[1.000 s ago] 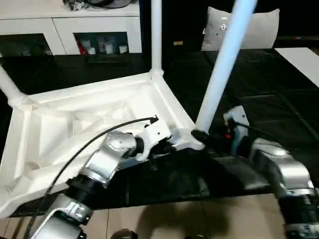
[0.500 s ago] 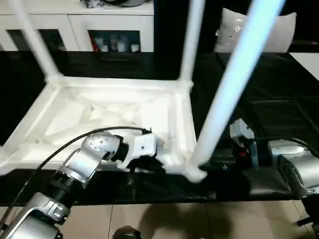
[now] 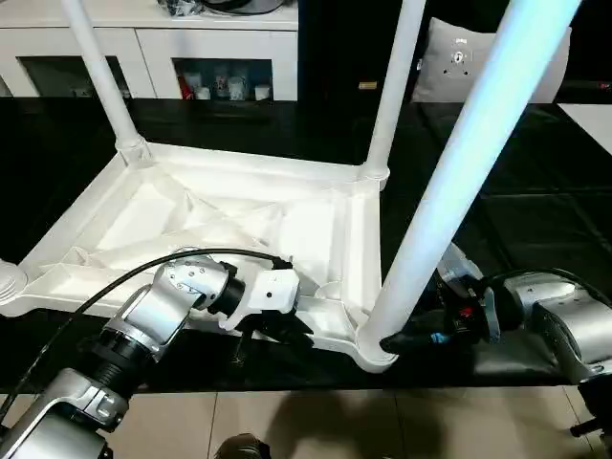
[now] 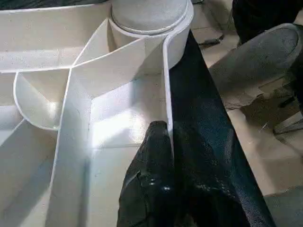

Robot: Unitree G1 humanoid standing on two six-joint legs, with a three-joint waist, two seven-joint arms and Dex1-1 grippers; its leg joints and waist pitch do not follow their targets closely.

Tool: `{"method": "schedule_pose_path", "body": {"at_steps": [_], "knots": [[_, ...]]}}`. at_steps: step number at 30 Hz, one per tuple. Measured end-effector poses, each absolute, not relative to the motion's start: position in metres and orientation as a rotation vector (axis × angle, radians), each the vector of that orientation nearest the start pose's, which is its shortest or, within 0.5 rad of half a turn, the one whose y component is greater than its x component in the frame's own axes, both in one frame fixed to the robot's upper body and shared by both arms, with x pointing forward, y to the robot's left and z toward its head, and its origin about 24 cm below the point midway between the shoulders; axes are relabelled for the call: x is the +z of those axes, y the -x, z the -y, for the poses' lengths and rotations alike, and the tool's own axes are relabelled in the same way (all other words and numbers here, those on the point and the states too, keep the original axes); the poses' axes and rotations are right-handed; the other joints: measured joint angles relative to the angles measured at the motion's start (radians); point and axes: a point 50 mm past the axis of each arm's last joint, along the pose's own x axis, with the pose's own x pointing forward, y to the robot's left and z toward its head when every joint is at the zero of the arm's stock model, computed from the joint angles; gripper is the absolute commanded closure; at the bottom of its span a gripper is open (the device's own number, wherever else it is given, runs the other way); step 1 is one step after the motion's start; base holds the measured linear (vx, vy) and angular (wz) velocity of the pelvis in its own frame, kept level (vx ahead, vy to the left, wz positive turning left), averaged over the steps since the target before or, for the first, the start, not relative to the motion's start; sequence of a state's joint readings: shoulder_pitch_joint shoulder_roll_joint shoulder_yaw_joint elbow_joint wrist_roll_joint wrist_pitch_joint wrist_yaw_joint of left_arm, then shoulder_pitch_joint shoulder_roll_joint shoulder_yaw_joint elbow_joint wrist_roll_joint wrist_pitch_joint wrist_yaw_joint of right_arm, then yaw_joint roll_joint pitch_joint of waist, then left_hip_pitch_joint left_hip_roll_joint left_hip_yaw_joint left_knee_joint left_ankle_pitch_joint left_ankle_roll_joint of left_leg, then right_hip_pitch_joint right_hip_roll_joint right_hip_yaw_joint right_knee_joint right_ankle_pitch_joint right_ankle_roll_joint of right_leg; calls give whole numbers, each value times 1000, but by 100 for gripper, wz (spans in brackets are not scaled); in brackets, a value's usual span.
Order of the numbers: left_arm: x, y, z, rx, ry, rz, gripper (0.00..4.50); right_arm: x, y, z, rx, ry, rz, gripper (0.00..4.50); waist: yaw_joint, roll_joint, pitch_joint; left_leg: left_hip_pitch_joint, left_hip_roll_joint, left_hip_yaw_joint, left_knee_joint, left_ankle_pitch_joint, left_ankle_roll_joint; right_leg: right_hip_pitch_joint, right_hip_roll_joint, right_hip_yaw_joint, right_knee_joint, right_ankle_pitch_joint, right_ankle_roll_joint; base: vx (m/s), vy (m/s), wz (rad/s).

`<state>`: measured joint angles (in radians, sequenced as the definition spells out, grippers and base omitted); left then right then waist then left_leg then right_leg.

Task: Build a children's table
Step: Rotate leg to tighten

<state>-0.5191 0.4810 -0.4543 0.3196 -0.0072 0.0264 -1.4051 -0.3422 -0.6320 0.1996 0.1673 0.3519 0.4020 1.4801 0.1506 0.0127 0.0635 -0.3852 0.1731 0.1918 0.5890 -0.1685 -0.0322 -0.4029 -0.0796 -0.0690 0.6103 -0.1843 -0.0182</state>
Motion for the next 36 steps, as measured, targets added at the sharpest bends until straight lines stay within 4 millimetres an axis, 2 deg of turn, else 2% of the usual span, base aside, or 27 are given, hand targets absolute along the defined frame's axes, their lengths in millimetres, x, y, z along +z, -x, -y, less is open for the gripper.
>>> {"method": "schedule_pose_path", "body": {"at_steps": [7,10,12,15,19,20,23,24,25,31,33,36], "knots": [[62,-281,-117,-1681,-561,-418,450,73,-257,187,1490,-8,-480,246,1,0,0,0,0,0,0,0,0,0,0,0,0,0,0,0,0,0],[62,-286,-118,-1597,-508,-455,450,72,-259,184,1388,-29,-455,246,-7,0,0,2,0,0,0,0,0,0,0,0,1,-1,1,0,0,0],[63,-294,-119,-1466,-473,-470,450,69,-268,177,1230,-42,-413,248,-23,-1,0,3,0,0,1,1,-1,0,0,0,2,0,1,0,0,0],[60,-303,-109,-1312,-422,-471,450,68,-284,169,989,-61,-383,252,-63,-1,1,4,0,0,2,1,-2,0,0,1,0,0,1,0,0,0],[57,-310,-89,-1183,-351,-449,450,69,-300,163,738,-81,-363,254,-90,-2,1,3,0,0,2,1,-2,-1,0,0,-3,0,1,0,0,0],[56,-315,-80,-1133,-341,-441,450,68,-305,160,649,-96,-351,254,-90,-2,1,3,0,0,2,1,-2,-2,0,1,-3,2,2,0,0,0],[57,-319,-68,-1076,-331,-427,450,68,-310,158,541,-119,-327,254,-86,0,0,2,-1,0,-1,1,-1,-2,0,1,-3,2,4,0,0,0],[57,-320,-66,-1068,-332,-423,450,68,-310,158,526,-122,-320,201,-83,1,0,2,-1,0,-3,1,-2,-3,0,1,-3,2,4,0,0,0],[57,-320,-65,-1064,-333,-420,450,68,-310,158,517,-121,-316,187,-81,1,-1,2,-1,0,-4,1,-2,-3,0,1,-3,2,4,0,0,0],[58,-318,-60,-1089,-378,-381,450,69,-305,160,504,-131,-291,143,-64,5,0,2,-1,0,-7,0,-1,-4,0,0,-3,2,4,0,0,0],[58,-318,-61,-1100,-419,-356,450,68,-302,162,505,-109,-293,109,-62,6,0,2,-1,0,-8,0,-1,-4,0,0,-3,2,4,0,0,0],[57,-317,-64,-1103,-450,-337,450,59,-294,167,503,-165,-339,97,-61,7,1,2,-1,0,-8,0,-1,-4,0,0,-4,2,5,0,0,0]]}}
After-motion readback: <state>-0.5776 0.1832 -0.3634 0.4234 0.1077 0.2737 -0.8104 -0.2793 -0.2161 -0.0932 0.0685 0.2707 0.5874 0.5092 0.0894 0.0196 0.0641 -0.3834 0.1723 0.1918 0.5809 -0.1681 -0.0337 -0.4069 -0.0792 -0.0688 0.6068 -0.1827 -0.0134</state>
